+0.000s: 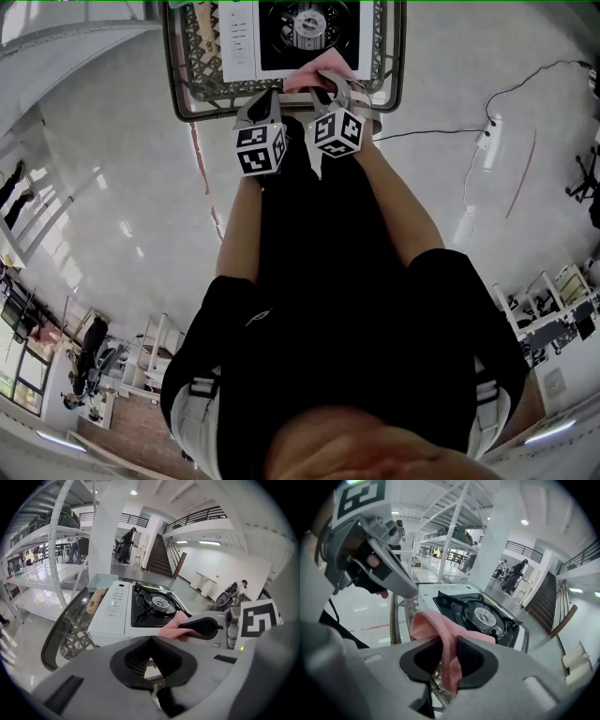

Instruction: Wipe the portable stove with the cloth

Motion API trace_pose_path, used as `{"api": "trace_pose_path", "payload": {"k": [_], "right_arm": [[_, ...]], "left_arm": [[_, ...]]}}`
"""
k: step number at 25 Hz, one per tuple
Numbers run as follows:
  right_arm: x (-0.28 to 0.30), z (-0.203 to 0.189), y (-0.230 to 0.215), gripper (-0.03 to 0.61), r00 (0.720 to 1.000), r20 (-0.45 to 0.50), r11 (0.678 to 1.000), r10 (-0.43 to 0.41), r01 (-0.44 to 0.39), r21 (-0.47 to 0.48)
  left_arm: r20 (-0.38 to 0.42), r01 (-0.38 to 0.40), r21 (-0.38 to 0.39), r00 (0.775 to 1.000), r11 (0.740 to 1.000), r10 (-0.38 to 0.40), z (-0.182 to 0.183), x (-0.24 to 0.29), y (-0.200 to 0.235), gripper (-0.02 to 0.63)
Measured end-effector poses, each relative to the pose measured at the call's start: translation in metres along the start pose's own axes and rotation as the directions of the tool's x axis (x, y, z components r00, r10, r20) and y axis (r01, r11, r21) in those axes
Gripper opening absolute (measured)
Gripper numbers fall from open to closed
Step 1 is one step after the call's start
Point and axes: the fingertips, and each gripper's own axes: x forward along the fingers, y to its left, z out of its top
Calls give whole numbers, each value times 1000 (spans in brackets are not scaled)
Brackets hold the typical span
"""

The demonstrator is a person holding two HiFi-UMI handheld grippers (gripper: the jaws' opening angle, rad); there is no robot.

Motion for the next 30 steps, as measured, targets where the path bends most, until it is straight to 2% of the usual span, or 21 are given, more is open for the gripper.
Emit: {"api": "trace_pose_path", "payload": {"k": [18,21,24,27,30], "right_arm": [[-42,-64,-52,89,1000,7,997,-21,20,78],[-49,-63,-63,87,999,32,992,-10,5,128],[-49,-69,-65,76,996,80,966,30,-49,252],[-52,-77,-71,54,992,113,912,59,-99,398],[-51,-77,-77,54,988,127,868,87,-138,478]], "left_arm": [[-30,42,47,999,998,-41,-2,38,-88,0],[-29,33,50,999,998,-31,0,40,-100,0],[-14,21,39,1000,999,-21,5,36,-110,0],[-1,-6,25,1000,1000,6,8,27,-119,0],[16,-39,6,999,999,39,13,20,-125,0]]}}
